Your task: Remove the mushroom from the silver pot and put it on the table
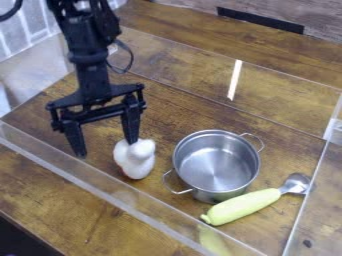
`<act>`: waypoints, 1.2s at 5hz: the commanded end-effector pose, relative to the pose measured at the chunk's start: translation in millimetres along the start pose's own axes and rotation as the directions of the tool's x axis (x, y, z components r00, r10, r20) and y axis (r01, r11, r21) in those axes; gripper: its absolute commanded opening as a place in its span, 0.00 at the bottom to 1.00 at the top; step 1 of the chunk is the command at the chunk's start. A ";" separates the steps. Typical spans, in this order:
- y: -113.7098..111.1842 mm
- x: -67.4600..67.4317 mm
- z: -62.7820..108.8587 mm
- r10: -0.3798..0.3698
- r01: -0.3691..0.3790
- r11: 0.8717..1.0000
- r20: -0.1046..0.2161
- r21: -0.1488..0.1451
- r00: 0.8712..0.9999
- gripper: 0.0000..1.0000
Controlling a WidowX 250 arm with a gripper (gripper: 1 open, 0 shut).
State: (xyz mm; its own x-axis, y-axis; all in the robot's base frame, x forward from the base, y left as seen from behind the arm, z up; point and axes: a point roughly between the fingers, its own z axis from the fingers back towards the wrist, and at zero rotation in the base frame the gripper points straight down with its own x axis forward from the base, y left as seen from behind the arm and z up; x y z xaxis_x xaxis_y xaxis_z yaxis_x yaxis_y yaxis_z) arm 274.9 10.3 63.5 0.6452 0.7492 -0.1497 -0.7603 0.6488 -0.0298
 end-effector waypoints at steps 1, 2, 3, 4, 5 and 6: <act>-0.2 -7.7 31.8 -0.021 0.025 0.997 0.054 -0.075 0.998 1.00; 1.2 -16.8 38.8 -0.039 0.044 0.994 0.057 -0.096 0.998 1.00; 0.0 -22.9 38.4 -0.039 0.047 0.992 0.068 -0.113 0.997 1.00; -1.6 -27.0 36.8 -0.046 0.056 0.990 0.080 -0.126 0.996 1.00; 0.9 -21.1 44.9 -0.082 0.095 0.986 0.094 -0.135 0.992 1.00; 3.0 -15.3 52.2 -0.106 0.120 0.983 0.105 -0.138 0.989 1.00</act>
State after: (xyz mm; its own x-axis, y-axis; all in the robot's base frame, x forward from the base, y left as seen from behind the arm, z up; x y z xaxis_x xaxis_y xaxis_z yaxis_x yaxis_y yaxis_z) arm 260.6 4.9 96.9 0.7229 0.6831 -0.1037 -0.6907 0.7104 -0.1354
